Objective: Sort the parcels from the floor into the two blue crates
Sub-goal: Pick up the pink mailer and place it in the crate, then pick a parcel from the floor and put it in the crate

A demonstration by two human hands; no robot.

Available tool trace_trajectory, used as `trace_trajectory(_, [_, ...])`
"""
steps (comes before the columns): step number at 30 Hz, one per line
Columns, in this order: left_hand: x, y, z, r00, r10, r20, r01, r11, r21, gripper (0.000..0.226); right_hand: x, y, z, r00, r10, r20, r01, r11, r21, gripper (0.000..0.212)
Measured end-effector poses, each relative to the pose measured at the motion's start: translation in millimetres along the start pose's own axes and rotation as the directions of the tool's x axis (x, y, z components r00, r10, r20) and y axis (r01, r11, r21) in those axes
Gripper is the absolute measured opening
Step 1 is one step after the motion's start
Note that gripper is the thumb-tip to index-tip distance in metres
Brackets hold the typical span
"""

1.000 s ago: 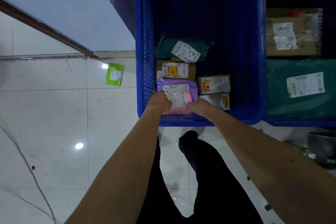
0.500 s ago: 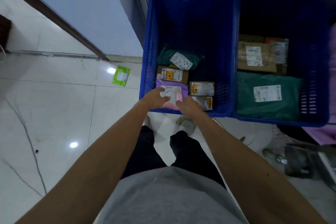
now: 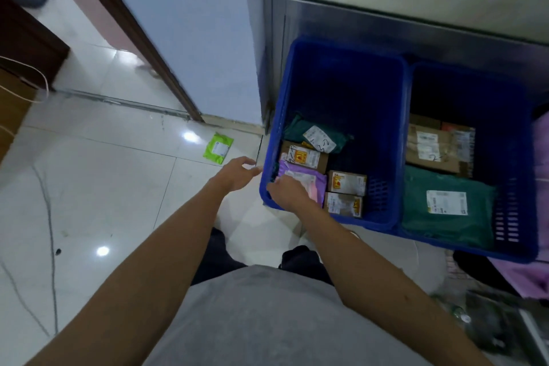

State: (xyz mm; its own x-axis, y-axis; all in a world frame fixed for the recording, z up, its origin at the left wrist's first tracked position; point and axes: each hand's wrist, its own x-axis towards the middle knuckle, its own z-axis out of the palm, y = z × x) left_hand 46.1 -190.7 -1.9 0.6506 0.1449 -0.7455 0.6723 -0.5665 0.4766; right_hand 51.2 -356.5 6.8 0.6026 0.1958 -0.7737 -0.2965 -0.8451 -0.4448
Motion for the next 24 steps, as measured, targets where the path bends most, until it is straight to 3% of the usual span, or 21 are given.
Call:
trace_trajectory(4, [17, -45, -56, 1.000, 0.018, 0.006, -0.018, 0.999, -0.027, 0.053, 21, -53, 27, 0.999, 0.038, -0.033, -0.038, 0.999, 0.026, 0.027])
trace_trajectory(11, [89, -143, -149, 0.998, 0.005, 0.058, -0.003, 0.999, -0.047, 0.055, 71, -141, 90, 0.972, 0.220, -0.086, -0.185, 0.936, 0.301, 0.024])
trace_trajectory(18, [134, -194, -218, 0.994, -0.046, 0.095, 0.049, 0.999, -0.023, 0.051, 112, -193, 127, 0.966, 0.251, -0.059, -0.219, 0.921, 0.322, 0.028])
trace_trajectory(24, [190, -231, -222, 0.993, -0.097, 0.061, 0.101, 0.993, -0.066, 0.063, 182, -205, 161, 0.965, 0.259, -0.043, -0.241, 0.939, 0.247, 0.027])
